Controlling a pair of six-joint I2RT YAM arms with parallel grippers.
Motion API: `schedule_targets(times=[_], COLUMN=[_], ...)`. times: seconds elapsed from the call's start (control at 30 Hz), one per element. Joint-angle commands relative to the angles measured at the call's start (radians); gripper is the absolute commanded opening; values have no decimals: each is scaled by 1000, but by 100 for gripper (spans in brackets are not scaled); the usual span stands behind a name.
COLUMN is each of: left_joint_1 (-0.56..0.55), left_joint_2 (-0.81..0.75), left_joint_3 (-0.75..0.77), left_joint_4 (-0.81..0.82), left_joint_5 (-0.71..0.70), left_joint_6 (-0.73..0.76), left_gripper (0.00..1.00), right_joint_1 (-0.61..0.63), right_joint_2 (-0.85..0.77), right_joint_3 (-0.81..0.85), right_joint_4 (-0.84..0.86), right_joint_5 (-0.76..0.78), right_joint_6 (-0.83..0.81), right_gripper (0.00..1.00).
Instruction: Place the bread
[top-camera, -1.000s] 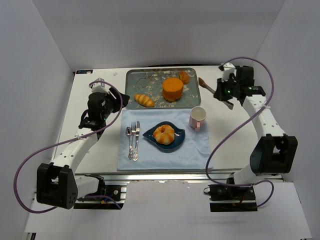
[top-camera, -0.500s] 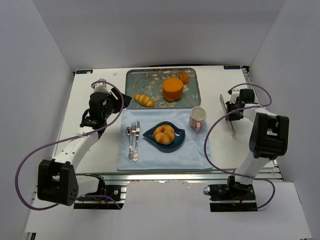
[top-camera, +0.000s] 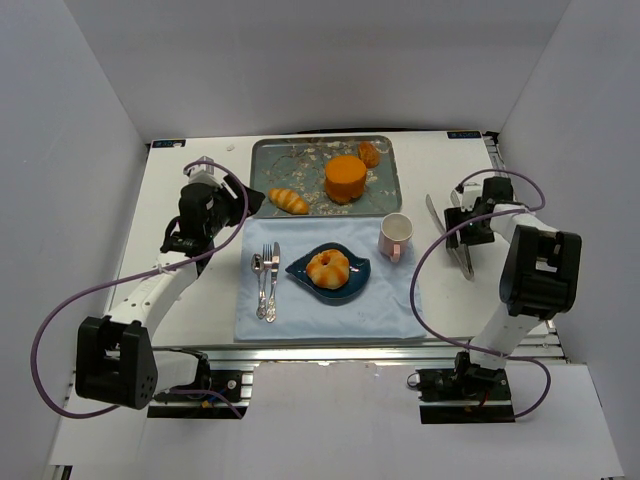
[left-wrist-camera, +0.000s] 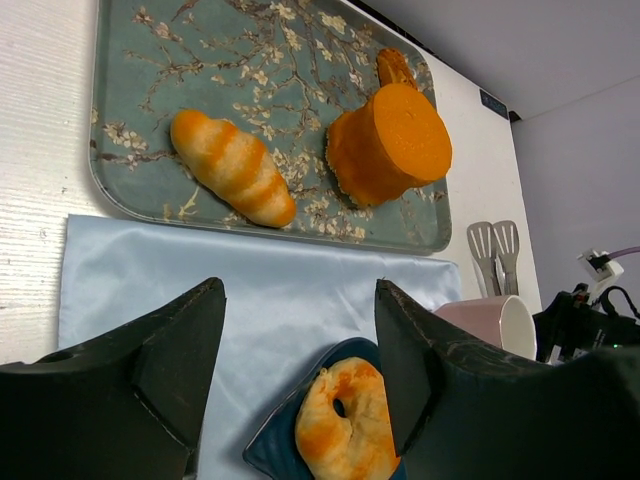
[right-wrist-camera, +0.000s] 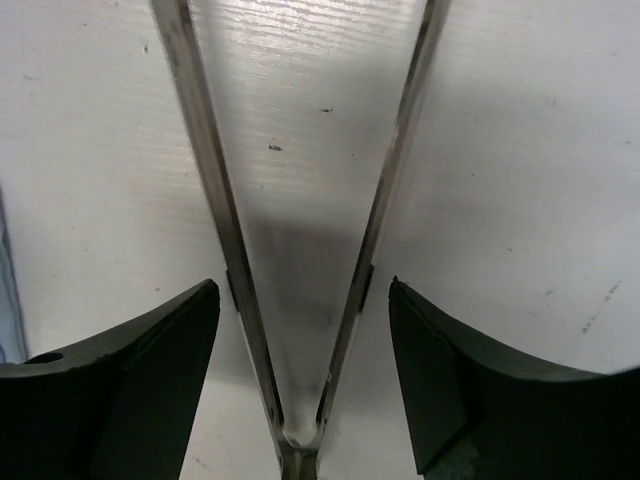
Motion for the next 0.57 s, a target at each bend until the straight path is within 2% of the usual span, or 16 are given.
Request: schedule_targets(times=[0.0, 0.1, 0.13, 0.2, 0.23, 0.37, 0.4, 0.47, 0.53], left_joint_1=[6, 6, 6, 6, 5, -1, -4, -27, -68], left_joint_2=[-8, -4, -2, 1, 7, 39, 48, 70, 99], left_joint_3=[26, 24, 26, 27, 30, 55, 65, 116, 156], left_joint_4=[17, 29, 31, 34, 34, 39, 34, -15, -58], left_joint_5=[30, 53, 61, 69, 82, 131, 142, 156, 155], left_joint_6=[-3, -9, -9, -7, -7, -3, 4, 42, 92], left_gripper=[71, 71, 70, 65, 55, 29, 17, 12, 12], right_joint_1=[-8, -5, 0, 32, 43, 69, 73, 90, 144], right_joint_2=[-81, -118, -124, -149, -170, -230, -239, -255, -281], right_joint_3=[99, 153, 189, 213, 234, 249, 249, 256, 257], right_joint_4=[-69, -70, -64, -22, -14, 77, 97, 147, 175], right_joint_5=[-33, -18, -4, 83, 89, 29, 16, 31, 54], right_joint_6=[-48, -53, -54, -65, -97, -70, -47, 45, 65], right_gripper=[74, 78, 88, 89, 89, 89, 89, 89, 89])
